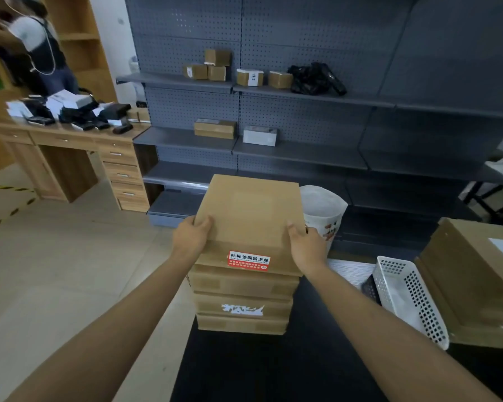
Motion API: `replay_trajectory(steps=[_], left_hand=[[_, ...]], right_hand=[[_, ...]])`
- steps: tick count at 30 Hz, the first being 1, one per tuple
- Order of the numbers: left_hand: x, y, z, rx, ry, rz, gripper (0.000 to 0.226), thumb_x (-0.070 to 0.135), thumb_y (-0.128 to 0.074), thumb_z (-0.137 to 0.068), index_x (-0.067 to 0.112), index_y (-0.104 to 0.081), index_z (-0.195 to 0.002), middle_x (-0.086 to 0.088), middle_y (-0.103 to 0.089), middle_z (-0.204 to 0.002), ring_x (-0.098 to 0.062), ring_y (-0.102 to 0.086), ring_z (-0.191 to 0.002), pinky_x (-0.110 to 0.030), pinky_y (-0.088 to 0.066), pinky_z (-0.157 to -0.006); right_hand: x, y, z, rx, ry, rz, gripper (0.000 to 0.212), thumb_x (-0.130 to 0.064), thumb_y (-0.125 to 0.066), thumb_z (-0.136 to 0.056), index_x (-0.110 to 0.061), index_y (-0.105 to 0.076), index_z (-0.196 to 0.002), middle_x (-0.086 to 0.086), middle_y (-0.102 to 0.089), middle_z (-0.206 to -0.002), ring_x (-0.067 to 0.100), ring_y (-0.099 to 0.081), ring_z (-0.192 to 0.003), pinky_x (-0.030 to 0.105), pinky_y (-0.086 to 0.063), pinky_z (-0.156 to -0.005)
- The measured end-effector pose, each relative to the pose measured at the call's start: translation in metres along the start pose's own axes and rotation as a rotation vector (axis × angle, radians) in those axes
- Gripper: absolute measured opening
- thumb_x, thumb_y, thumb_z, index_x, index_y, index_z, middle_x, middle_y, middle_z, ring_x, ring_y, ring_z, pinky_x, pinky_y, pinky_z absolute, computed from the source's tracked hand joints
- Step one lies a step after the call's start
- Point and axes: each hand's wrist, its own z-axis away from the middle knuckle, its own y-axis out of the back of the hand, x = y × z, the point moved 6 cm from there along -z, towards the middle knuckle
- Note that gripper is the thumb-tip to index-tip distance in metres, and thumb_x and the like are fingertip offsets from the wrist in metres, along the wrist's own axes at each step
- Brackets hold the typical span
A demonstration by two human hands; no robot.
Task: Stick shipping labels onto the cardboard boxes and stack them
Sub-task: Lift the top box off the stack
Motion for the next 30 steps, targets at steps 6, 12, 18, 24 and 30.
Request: replay_trajectory(steps=[6,12,18,24,30], left_hand=[[0.013,-0.024,0.021,-0.03,-0.06,-0.018,0.027,0.04,-0.051,-0.094,0.016,-0.061,-0.101,0.001,-0.062,-0.087,-0.016,-0.056,-0.079,-0.028,-0.04,-0.061],[0.049,-0.083,0.069,-0.129,-0.15,-0.047,0.026,0.039,-0.049,-0.095,0.017,-0.063,-0.098,0.001,-0.064,-0.076,-0.017,-0.058,-0.068,-0.028,-0.04,-0.055],[0.069,-0.162,0.137,-0.106,-0.184,-0.001,0.032,0.035,-0.054,-0.094,0.014,-0.062,-0.116,0.01,-0.061,-0.088,-0.01,-0.056,-0.079,-0.014,-0.037,-0.057],[0.049,-0.21,0.195,-0.06,-0.156,-0.113,0.04,0.043,-0.054,-0.093,0.014,-0.061,-0.12,0.006,-0.062,-0.095,-0.006,-0.053,-0.078,-0.017,-0.039,-0.066],[-0.016,-0.216,0.235,-0.078,-0.042,-0.135,0.042,0.047,-0.051,-0.093,0.016,-0.057,-0.121,0.006,-0.064,-0.098,-0.011,-0.057,-0.085,-0.019,-0.04,-0.066]], right_hand=[[0.025,0.038,0.003,0.05,-0.03,-0.017,0.053,-0.057,-0.046,-0.091,-0.013,-0.059,-0.12,0.008,-0.062,-0.119,0.024,-0.051,-0.094,0.031,-0.035,-0.077],[0.082,0.108,0.006,0.114,-0.076,-0.054,0.054,-0.055,-0.047,-0.09,-0.011,-0.06,-0.119,0.01,-0.062,-0.116,0.026,-0.056,-0.099,0.036,-0.041,-0.081],[0.16,0.182,0.016,0.122,-0.099,-0.028,0.05,-0.05,-0.045,-0.094,-0.008,-0.062,-0.117,0.01,-0.065,-0.113,0.025,-0.056,-0.096,0.037,-0.044,-0.085],[0.222,0.221,0.028,0.08,-0.131,-0.017,0.043,-0.046,-0.046,-0.094,-0.012,-0.061,-0.117,0.008,-0.064,-0.11,0.025,-0.055,-0.095,0.038,-0.045,-0.088],[0.256,0.204,0.048,-0.043,-0.105,-0.007,0.043,-0.044,-0.051,-0.093,-0.01,-0.059,-0.12,0.006,-0.064,-0.112,0.017,-0.051,-0.09,0.032,-0.043,-0.081]])
